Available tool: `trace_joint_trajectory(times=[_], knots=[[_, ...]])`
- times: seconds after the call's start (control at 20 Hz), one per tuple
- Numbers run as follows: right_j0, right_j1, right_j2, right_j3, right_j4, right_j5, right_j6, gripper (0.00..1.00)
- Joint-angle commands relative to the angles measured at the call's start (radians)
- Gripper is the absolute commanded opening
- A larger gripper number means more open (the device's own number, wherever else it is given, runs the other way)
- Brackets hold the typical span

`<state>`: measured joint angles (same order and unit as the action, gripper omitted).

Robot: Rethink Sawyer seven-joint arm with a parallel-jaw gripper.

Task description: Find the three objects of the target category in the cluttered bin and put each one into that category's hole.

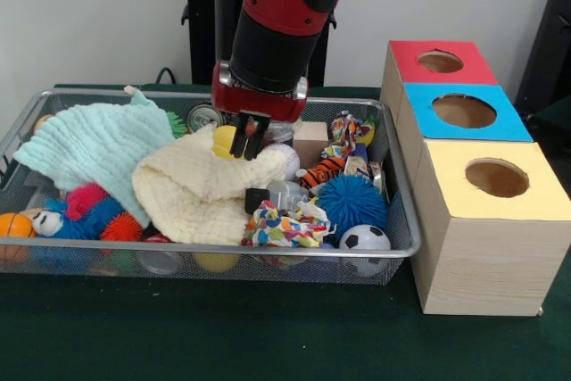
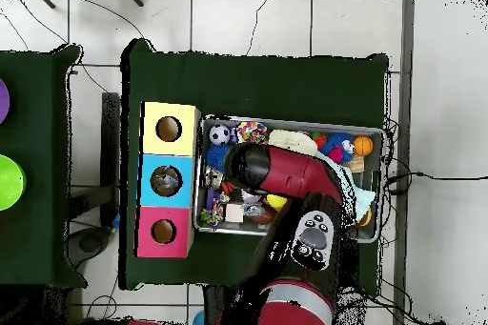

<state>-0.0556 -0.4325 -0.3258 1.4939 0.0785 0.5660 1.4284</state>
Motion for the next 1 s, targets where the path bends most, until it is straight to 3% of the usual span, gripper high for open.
trace_joint_trajectory(times=[0.05,0.45,0.8,1.0], knots=[[-0.036,0.034,0.072,-0.005,0.003,-0.004,0.165,0.00],[-0.050,0.032,0.076,-0.003,-0.005,0.049,0.138,0.00],[-0.041,0.030,0.059,-0.003,-0.054,0.326,0.055,0.00],[-0.058,0.038,0.097,0.055,-0.029,0.271,0.082,0.00]])
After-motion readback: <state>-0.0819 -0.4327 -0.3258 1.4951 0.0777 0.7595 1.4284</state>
